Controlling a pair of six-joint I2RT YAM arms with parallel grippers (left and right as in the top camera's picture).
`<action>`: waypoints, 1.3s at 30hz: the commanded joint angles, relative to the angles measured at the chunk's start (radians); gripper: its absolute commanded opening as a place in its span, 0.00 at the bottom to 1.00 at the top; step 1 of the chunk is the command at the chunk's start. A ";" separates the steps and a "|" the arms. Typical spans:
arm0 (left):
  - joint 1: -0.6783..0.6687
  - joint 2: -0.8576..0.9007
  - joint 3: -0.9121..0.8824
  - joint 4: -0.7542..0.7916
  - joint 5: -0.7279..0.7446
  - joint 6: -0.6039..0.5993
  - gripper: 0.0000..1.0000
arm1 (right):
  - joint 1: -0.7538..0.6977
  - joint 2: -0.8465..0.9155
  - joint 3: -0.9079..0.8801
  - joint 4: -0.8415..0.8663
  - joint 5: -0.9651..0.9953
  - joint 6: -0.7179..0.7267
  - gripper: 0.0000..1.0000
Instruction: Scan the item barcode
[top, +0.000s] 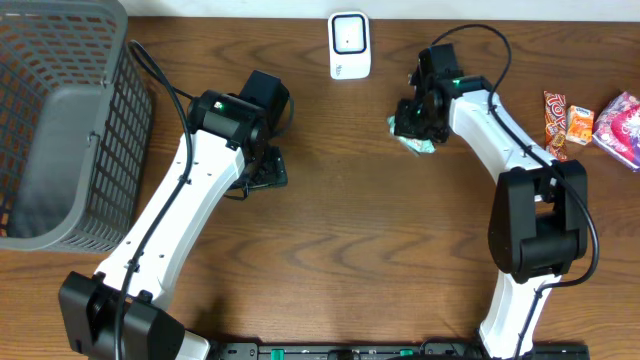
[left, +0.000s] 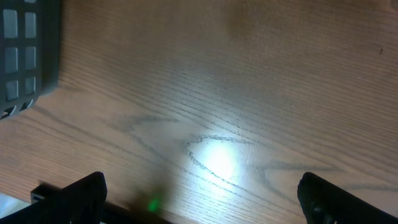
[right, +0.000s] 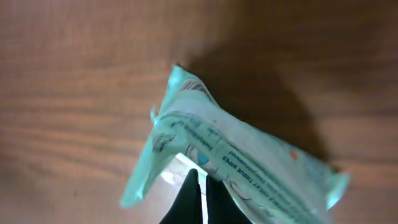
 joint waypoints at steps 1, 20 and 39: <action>0.001 0.008 0.002 -0.006 -0.016 -0.011 0.98 | -0.019 0.008 -0.005 0.019 0.127 0.011 0.06; 0.001 0.008 0.002 -0.006 -0.016 -0.012 0.98 | -0.205 0.008 0.018 -0.104 -0.061 -0.102 0.10; 0.001 0.008 0.002 -0.006 -0.016 -0.012 0.98 | -0.219 0.010 0.256 -0.367 0.235 -0.331 0.80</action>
